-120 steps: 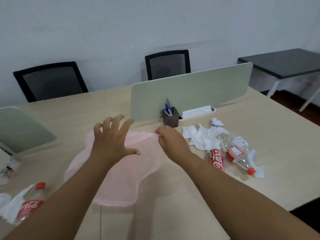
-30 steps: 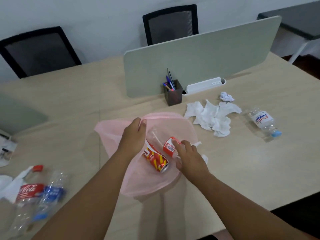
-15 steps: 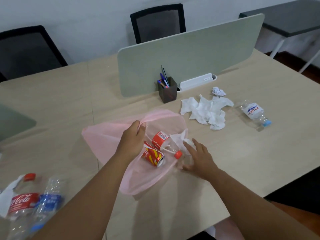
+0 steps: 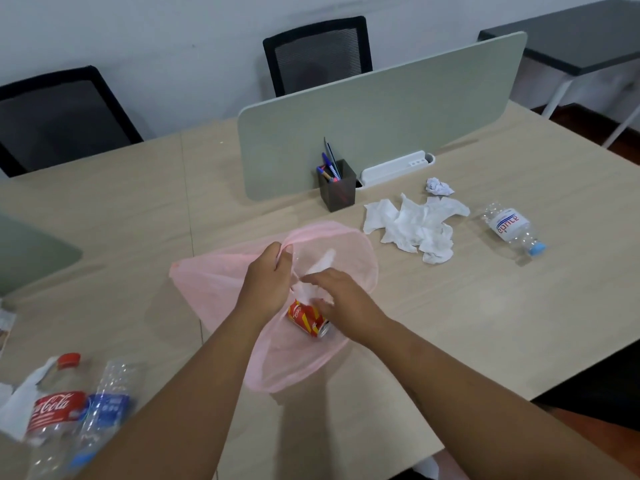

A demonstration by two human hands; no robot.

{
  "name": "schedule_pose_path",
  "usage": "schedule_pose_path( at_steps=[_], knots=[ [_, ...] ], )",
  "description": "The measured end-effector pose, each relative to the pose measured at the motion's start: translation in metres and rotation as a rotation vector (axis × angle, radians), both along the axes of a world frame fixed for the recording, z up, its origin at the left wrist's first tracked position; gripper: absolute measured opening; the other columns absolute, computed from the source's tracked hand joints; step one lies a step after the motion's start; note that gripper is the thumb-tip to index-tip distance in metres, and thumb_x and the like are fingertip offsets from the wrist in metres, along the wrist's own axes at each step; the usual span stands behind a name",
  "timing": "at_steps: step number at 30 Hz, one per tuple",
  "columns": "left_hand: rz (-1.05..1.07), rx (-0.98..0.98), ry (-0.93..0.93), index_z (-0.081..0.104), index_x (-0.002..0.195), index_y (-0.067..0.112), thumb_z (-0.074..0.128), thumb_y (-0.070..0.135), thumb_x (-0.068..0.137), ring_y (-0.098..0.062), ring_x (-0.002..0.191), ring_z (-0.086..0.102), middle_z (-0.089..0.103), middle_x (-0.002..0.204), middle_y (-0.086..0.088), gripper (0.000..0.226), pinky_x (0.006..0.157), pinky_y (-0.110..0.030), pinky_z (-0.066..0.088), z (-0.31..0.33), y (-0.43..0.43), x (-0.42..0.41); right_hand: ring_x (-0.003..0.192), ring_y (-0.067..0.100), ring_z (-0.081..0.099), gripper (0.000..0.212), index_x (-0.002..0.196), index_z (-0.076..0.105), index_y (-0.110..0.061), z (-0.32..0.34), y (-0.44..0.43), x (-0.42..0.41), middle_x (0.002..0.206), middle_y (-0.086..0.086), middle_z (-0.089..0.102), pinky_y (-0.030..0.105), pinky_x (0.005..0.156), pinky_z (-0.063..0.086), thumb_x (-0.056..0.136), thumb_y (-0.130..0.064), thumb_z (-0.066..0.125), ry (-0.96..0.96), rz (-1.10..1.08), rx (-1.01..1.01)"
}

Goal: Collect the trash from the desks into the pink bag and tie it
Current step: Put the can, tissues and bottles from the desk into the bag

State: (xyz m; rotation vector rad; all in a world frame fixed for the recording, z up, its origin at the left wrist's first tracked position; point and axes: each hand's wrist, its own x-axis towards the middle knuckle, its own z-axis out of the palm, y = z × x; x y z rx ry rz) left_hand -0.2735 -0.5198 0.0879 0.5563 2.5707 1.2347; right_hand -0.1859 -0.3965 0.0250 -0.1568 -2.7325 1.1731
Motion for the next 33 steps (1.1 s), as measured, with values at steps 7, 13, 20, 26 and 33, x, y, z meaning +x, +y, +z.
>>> schedule_pose_path(
  at_steps=[7, 13, 20, 26, 33],
  knots=[
    [-0.008, -0.059, -0.021, 0.039, 0.074, 0.02, 0.035, 0.035, 0.105, -0.011, 0.065, 0.044, 0.046, 0.07, 0.001, 0.035, 0.057, -0.025, 0.034, -0.005, 0.028, 0.002, 0.096, 0.026, 0.055, 0.044, 0.122, 0.063, -0.022, -0.018, 0.087, 0.04, 0.108, 0.004, 0.059, 0.04, 0.081, 0.049, 0.081, -0.036, 0.07, 0.077, -0.363, 0.244],
    [0.008, -0.115, 0.013, 0.052, 0.092, 0.009, 0.034, 0.039, 0.104, -0.027, 0.079, 0.058, 0.06, 0.082, -0.011, 0.037, 0.067, -0.037, 0.044, -0.027, 0.062, -0.002, 0.125, 0.039, 0.039, 0.069, 0.139, 0.048, -0.028, -0.035, 0.222, 0.07, 0.143, 0.013, 0.042, 0.048, 0.092, 0.043, 0.076, -0.037, 0.074, -0.244, -0.687, 0.421],
    [0.03, -0.187, 0.086, 0.046, 0.08, 0.015, 0.035, 0.04, 0.103, -0.03, 0.066, 0.057, 0.058, 0.067, -0.01, 0.036, 0.065, -0.041, 0.047, -0.049, 0.1, 0.007, 0.125, 0.041, 0.035, 0.075, 0.147, 0.032, -0.029, -0.044, 0.339, 0.09, 0.151, 0.015, 0.028, 0.048, 0.1, 0.038, 0.082, -0.029, 0.068, -0.423, -0.825, 0.418],
    [0.077, -0.27, 0.092, 0.045, 0.079, 0.016, 0.032, 0.044, 0.103, -0.03, 0.061, 0.057, 0.057, 0.064, -0.01, 0.039, 0.06, -0.042, 0.048, -0.05, 0.111, 0.001, 0.101, 0.039, 0.055, 0.075, 0.149, 0.02, -0.035, -0.063, 0.369, 0.091, 0.125, 0.013, 0.038, 0.045, 0.078, 0.05, 0.087, -0.023, 0.062, -0.365, -0.831, 0.066],
    [0.214, -0.23, 0.113, 0.047, 0.083, 0.013, 0.034, 0.039, 0.104, -0.03, 0.073, 0.055, 0.058, 0.076, -0.01, 0.036, 0.068, -0.041, 0.044, -0.024, 0.103, -0.019, 0.088, 0.017, 0.057, 0.084, 0.148, 0.024, -0.035, -0.041, 0.263, 0.062, 0.121, -0.003, 0.042, 0.037, 0.067, 0.052, 0.077, -0.032, 0.069, -0.073, -0.337, -0.007]
  ],
)
